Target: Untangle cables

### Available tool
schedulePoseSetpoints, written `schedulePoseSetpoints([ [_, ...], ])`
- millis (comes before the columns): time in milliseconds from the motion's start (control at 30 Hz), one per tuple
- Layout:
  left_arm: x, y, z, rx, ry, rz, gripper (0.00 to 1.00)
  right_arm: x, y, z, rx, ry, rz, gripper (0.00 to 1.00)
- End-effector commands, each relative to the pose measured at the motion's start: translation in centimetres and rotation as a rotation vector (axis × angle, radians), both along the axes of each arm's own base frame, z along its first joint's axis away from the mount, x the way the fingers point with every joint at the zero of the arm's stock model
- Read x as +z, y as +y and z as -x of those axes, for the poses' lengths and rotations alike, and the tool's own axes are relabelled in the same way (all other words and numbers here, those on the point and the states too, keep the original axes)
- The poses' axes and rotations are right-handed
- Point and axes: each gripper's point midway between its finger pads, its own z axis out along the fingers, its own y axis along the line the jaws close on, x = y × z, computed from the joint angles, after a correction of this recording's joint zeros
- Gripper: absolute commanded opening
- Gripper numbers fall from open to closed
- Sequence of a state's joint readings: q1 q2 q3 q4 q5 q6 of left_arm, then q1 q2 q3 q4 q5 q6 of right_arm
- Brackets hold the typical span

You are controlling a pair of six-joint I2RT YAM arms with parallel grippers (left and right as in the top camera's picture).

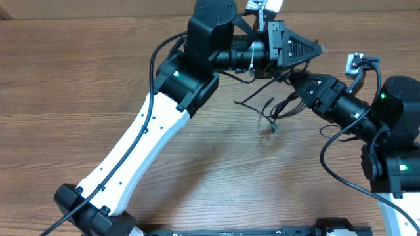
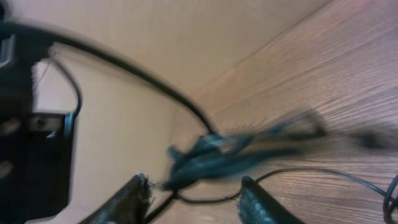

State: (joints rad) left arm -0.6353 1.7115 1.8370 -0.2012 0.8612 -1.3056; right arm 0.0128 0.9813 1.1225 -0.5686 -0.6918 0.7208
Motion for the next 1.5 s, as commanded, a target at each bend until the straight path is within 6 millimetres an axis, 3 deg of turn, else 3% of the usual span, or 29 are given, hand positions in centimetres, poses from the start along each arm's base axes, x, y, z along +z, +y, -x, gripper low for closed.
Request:
schedulePoseSetpoints([
  [0, 0.8, 0.6, -1.2, 0.113, -0.023, -0.005, 0.04, 0.6, 0.8, 0.8, 0.097, -0.102, 0.068, 0.52],
  [233, 0.8, 0.6, -1.8, 0.152, 0.052, 0.004, 0.04, 0.7, 0.9, 0.8, 0.13, -0.181, 0.138, 0.52],
  [433, 0.9, -1.3, 1.0, 0.064, 0.051, 0.003, 0.04, 0.8, 0.4, 0.1, 0.069, -0.131, 0.09, 0.52],
  [533, 1.0, -2.8, 3.2, 0.011, 0.046, 0.007, 0.04, -0.1, 0.2, -0.8, 0.052, -0.091, 0.088, 0.34],
  [633, 1.7, -3.9, 4.9, -0.031, 0.017, 0.031, 0.04, -1.5, 0.2, -1.9, 0.048, -0.03, 0.072, 0.27],
  [733, 2.1, -4.6, 6.3, -0.072, 0.004, 0.045, 0.04, -2.7, 0.2, -2.8, 0.049, 0.009, 0.072, 0.15],
  [833, 2.4, -4.8, 6.7, -0.086, -0.003, 0.053, 0.04, -3.6, 0.2, -3.4, 0.05, 0.038, 0.072, 0.05],
  [1033, 4.5, -4.6, 8.6, -0.188, -0.047, 0.129, 0.04, -4.8, 0.2, -4.2, 0.053, 0.072, 0.077, 0.04],
  [1167, 4.5, -4.5, 8.5, -0.188, -0.047, 0.128, 0.04, -4.8, 0.2, -4.1, 0.054, 0.074, 0.077, 0.04],
  [1233, 4.5, -4.3, 7.9, -0.171, -0.049, 0.129, 0.04, -5.1, 0.2, -4.0, 0.054, 0.088, 0.077, 0.09],
  [1267, 4.5, -4.1, 7.4, -0.158, -0.05, 0.129, 0.04, -5.4, 0.2, -3.8, 0.054, 0.105, 0.076, 0.26],
  [1367, 4.4, -3.1, 5.5, -0.109, -0.05, 0.122, 0.04, -6.1, 0.2, -3.4, 0.058, 0.141, 0.079, 0.52],
  [1467, 4.4, -2.0, 3.7, -0.065, -0.053, 0.122, 0.04, -6.4, 0.3, -2.8, 0.069, 0.156, 0.086, 0.61],
])
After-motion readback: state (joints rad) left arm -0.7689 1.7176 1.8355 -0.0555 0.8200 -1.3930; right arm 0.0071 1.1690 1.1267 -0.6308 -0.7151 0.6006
